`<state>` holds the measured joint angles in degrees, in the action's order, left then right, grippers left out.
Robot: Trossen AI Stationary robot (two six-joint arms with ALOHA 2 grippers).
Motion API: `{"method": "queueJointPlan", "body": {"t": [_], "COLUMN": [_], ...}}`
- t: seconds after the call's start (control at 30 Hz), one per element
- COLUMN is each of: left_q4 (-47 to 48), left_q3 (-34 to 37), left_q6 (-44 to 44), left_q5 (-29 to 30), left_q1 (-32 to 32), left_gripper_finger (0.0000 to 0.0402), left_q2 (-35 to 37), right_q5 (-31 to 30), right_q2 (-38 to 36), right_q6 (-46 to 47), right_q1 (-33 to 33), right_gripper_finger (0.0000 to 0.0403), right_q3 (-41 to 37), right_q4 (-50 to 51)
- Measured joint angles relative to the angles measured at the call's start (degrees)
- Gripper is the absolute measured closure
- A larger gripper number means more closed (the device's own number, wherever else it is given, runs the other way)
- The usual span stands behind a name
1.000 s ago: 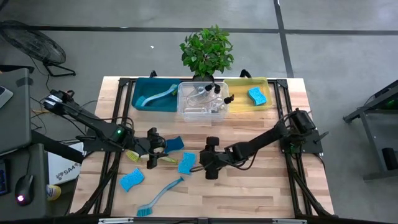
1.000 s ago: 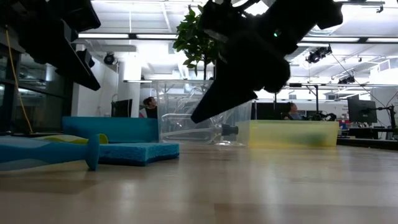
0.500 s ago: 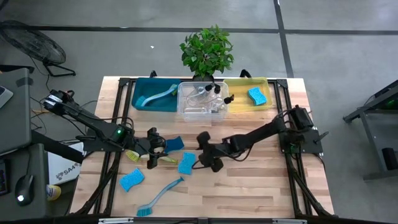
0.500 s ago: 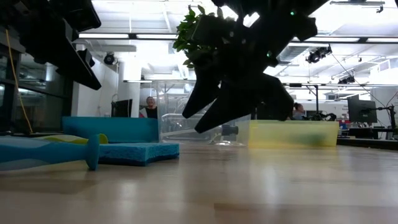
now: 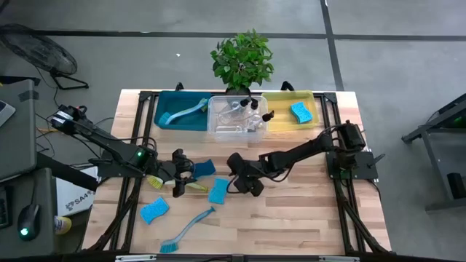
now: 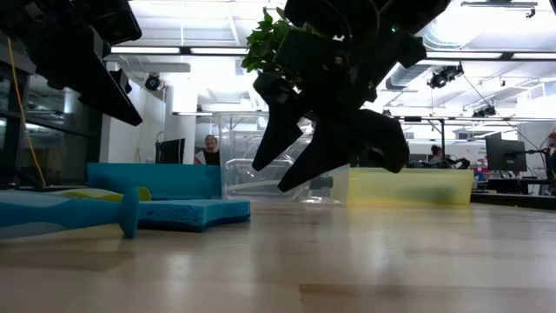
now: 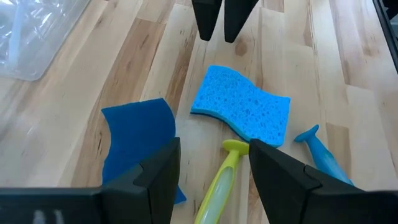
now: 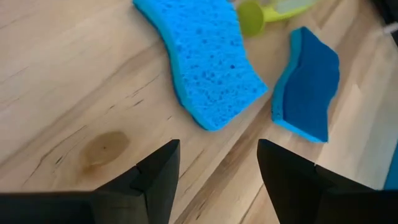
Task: Pick & Place Kitchen Sink Supplies
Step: Put the light blue sponge into the yellow bin
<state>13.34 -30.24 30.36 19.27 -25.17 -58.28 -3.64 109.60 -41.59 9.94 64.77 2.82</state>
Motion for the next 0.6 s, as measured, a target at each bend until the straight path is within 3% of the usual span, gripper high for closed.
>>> {"method": "queueJointPlan", "body": {"t": [0.6], "left_q4": [-3.4], "left_q3": [0.0], "left_q6": [0.9], "left_q5": [0.1], "left_q1": [0.0], "left_gripper_finger": [0.0213], "left_q2": [0.0], "right_q5": [6.1], "right_q2": [2.0], "right_q6": [-10.8], "right_q1": [0.5], "right_gripper_finger": [0.0194], "right_q3": [0.0], "right_q4": [-6.8]}}
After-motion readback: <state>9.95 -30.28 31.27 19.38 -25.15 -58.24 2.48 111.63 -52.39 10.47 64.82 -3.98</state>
